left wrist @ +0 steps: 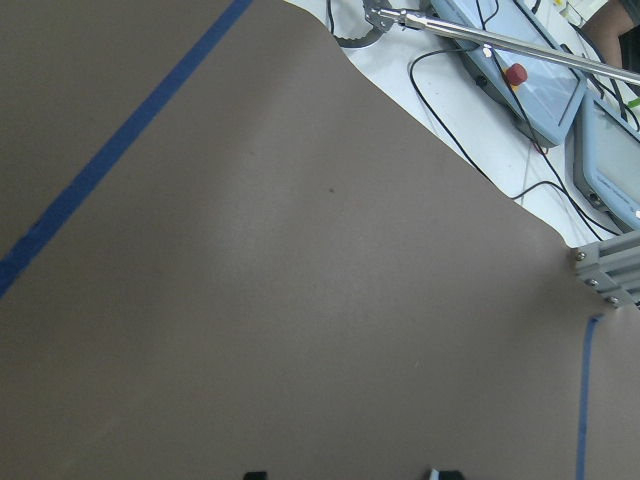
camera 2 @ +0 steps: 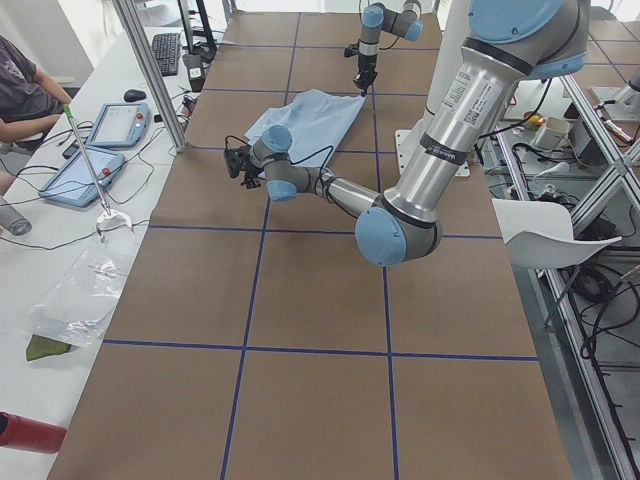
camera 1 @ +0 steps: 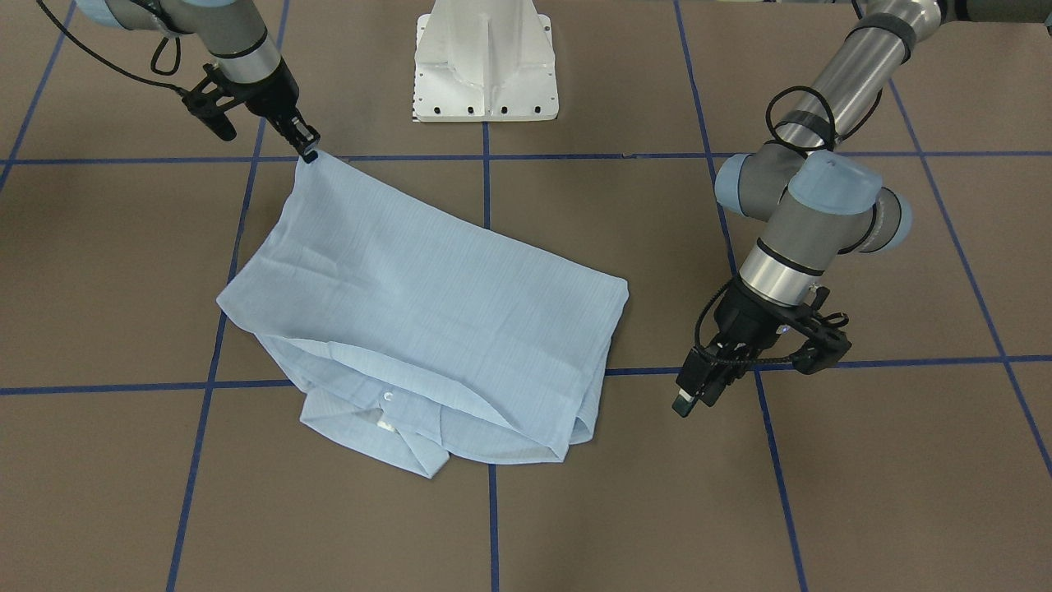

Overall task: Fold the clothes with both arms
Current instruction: 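Drag the shirt toward the robot with the right gripper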

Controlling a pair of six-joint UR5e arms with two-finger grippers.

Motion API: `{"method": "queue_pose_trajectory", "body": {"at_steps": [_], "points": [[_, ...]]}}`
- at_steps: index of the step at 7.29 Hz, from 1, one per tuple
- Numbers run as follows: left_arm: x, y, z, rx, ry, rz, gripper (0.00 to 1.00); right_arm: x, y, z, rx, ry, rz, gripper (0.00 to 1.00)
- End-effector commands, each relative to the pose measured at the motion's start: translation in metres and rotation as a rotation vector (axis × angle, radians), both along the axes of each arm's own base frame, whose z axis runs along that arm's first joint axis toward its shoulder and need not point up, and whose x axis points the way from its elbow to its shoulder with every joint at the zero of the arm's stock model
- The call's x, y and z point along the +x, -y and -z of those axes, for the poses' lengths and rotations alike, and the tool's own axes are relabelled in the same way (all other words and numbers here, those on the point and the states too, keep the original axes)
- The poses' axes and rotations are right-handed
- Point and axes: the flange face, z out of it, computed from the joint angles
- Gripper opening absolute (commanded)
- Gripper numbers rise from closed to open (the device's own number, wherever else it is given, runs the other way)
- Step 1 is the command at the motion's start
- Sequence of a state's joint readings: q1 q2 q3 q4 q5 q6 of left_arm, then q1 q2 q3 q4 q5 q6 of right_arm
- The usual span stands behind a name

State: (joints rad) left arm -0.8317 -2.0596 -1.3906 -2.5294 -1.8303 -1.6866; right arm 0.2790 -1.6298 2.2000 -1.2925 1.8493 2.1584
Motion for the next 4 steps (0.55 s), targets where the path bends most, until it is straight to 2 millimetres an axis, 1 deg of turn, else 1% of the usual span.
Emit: {"method": "queue_pose_trajectory", "body": {"at_steps": [1,2,3,4], "points": [[-0.019,-0.072,0.016,-0.047,-0.118,-0.117,0.65,0.006,-0.063,0.012,-0.150,0.042,0.259,0.00],[-0.016,-0.119,0.021,-0.068,-0.156,-0.166,0.66,-0.001,-0.090,0.016,-0.159,0.045,0.328,0.00],[0.001,-0.150,0.029,-0.114,-0.194,-0.209,0.70,-0.006,-0.106,0.020,-0.180,0.044,0.351,0.99],[0.025,-0.175,0.033,-0.179,-0.205,-0.243,0.73,-0.003,-0.094,0.023,-0.177,0.054,0.320,1.00]]}}
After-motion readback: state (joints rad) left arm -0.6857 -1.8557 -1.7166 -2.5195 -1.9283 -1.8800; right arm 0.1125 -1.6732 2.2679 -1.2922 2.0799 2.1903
